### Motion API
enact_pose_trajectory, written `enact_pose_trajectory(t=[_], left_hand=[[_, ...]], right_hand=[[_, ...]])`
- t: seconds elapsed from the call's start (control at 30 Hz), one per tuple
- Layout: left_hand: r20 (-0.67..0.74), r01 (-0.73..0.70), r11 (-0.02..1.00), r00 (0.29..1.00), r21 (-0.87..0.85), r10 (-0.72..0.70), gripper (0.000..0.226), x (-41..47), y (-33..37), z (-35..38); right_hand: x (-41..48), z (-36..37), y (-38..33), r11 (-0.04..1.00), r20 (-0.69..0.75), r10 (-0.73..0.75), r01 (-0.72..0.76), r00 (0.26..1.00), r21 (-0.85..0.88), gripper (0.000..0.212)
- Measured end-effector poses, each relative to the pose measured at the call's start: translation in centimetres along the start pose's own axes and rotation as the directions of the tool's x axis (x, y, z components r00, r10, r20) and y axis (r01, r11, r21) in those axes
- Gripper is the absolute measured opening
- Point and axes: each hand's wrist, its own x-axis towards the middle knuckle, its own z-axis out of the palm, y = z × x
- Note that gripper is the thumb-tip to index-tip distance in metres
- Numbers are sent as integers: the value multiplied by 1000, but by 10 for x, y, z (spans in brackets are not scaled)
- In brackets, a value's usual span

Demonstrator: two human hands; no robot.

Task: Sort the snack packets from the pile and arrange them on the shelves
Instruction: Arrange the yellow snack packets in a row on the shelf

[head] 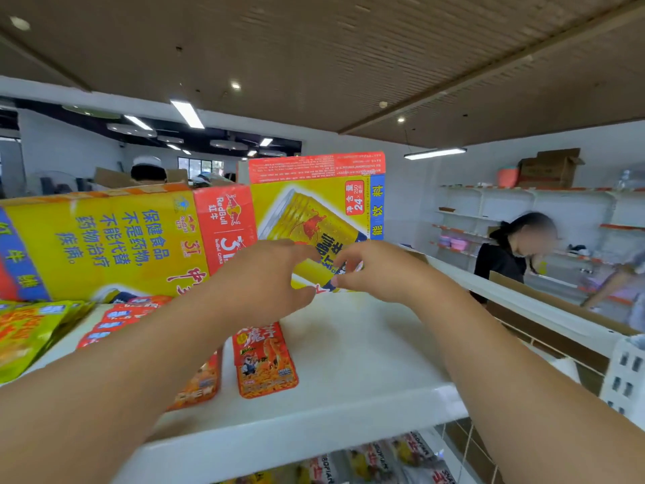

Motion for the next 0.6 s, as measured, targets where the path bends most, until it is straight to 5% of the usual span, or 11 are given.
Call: enact_pose_trajectory(t=[0.17, 0.37, 0.6], left_hand=[[-183, 41, 999, 982, -12, -43, 56, -55, -18, -54], [-244, 208, 978, 950, 27, -195, 51, -152, -81, -134], [-344, 425, 904, 845, -35, -410, 36, -295, -163, -237]], right_hand=[[-19, 4, -66, 985, -76, -89, 99, 993, 141, 35], [-32, 16, -184, 945, -139, -267, 287, 954, 155, 37], [-41, 53, -359, 845, -116, -492, 506, 863, 174, 33]])
